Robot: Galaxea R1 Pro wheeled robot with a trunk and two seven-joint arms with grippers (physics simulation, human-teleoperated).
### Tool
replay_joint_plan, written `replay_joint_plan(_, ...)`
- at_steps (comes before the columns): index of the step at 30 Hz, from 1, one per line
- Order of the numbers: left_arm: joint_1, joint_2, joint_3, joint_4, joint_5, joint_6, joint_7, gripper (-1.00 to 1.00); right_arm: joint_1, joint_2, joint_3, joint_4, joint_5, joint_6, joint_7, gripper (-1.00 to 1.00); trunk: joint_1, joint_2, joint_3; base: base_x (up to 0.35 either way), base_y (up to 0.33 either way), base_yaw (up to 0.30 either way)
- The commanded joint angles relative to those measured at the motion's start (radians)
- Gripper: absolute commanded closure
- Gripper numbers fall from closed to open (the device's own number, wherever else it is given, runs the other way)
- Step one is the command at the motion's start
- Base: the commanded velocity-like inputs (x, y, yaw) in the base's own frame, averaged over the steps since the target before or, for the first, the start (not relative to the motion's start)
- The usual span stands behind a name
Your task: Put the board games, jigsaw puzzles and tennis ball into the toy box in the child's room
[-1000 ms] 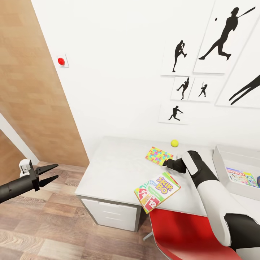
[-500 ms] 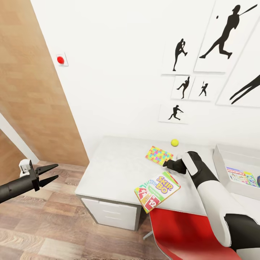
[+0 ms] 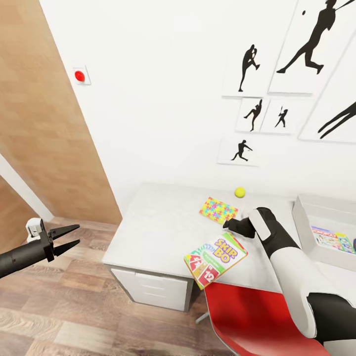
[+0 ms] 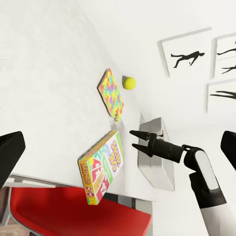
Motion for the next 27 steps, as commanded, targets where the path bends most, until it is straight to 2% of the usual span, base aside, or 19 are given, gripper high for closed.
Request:
replay_joint_plan(1, -0.001, 0.000, 0.001, 0.000, -0.008, 0.003, -0.009, -1.00, -0.001, 0.000, -0.001, -0.001, -0.011, 0.003, -0.009, -1.00, 0.001, -0.002, -0.004, 0.000, 0.000, 0.000)
replay_joint_plan(27, -0.001, 0.000, 0.001, 0.000, -0.008, 0.003, -0.009, -1.00, -0.001, 0.002, -0.001, 0.003, -0.019, 0.029, 0.000, -1.00, 0.001, -0.002, -0.046, 0.000, 0.000, 0.000)
